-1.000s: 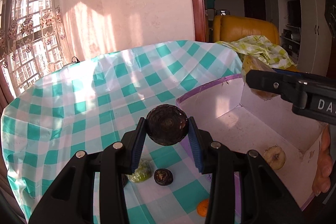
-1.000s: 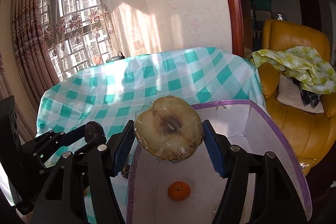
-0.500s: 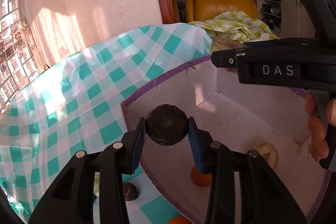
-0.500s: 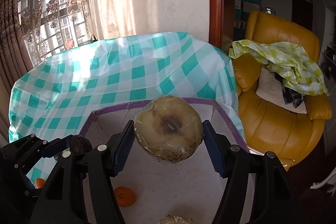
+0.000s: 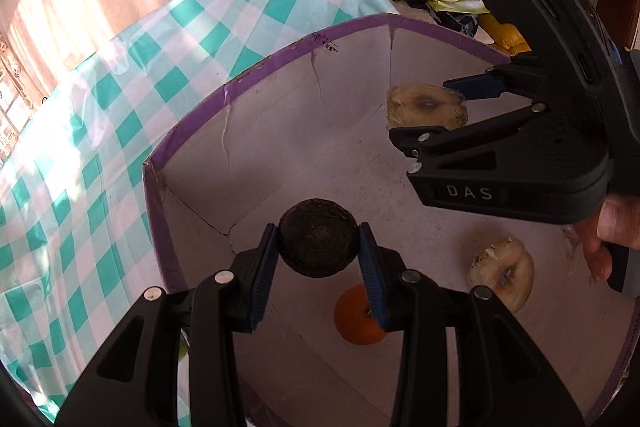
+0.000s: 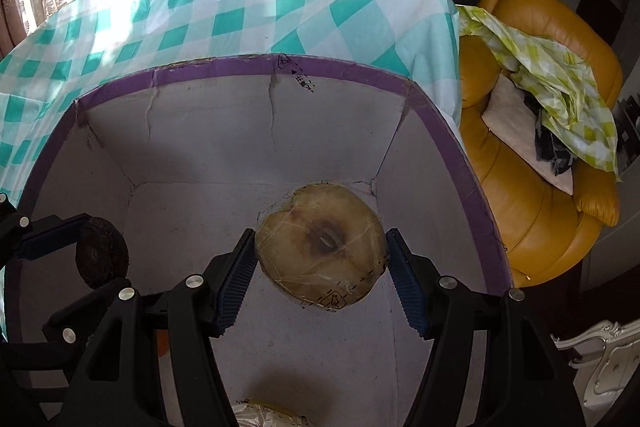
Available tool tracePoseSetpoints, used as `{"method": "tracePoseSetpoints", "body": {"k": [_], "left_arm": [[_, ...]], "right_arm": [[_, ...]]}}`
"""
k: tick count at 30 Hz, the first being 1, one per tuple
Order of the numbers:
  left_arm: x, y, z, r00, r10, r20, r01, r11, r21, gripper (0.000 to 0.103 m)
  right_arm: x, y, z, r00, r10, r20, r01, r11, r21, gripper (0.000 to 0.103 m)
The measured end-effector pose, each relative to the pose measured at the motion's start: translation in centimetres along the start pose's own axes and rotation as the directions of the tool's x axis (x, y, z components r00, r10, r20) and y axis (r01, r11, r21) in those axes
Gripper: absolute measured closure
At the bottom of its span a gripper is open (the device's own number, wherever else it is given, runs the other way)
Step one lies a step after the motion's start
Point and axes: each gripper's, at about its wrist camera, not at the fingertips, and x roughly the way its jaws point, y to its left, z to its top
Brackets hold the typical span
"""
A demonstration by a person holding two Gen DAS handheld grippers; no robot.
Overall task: Organize fruits
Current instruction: 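Carry the pear half in the right tool and the dark fruit in the left tool into the purple box, then open the left tool to drop the dark fruit while the right tool releases the pear half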
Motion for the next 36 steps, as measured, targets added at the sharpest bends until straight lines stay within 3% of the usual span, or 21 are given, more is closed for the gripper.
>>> {"method": "tracePoseSetpoints", "body": {"k": [10, 13, 15, 21, 36], "left_arm": [[2.4, -2.0, 0.7, 0.995, -0.027, -0.096, 0.04, 0.99, 0.133, 0.063], [3.0, -2.3, 0.7, 0.993, 0.026, -0.117, -0.003, 0.982, 0.189, 0.063], [3.3, -2.5, 0.7, 0.99, 0.015, -0.143, 0.016, 0.977, 0.213, 0.063], [4.0, -1.9, 0.8, 0.977, -0.055, -0.204, 0.094, 0.978, 0.185, 0.063], [3.6, -1.4, 1.1, 0.978, -0.075, -0.194, 0.106, 0.982, 0.157, 0.06]], "right_arm": [[3.1, 0.5, -0.6, 0.992, 0.011, -0.128, -0.013, 1.0, -0.014, 0.039], [3.7, 0.9, -0.9, 0.988, 0.005, -0.154, -0.009, 1.0, -0.028, 0.039], [3.7, 0.9, -0.9, 0.988, 0.009, -0.157, -0.012, 1.0, -0.02, 0.039], [3.6, 1.2, -1.1, 0.988, 0.003, -0.152, -0.008, 1.0, -0.028, 0.038], [2.5, 2.0, -1.2, 0.994, 0.015, -0.109, -0.019, 0.999, -0.043, 0.027]]}}
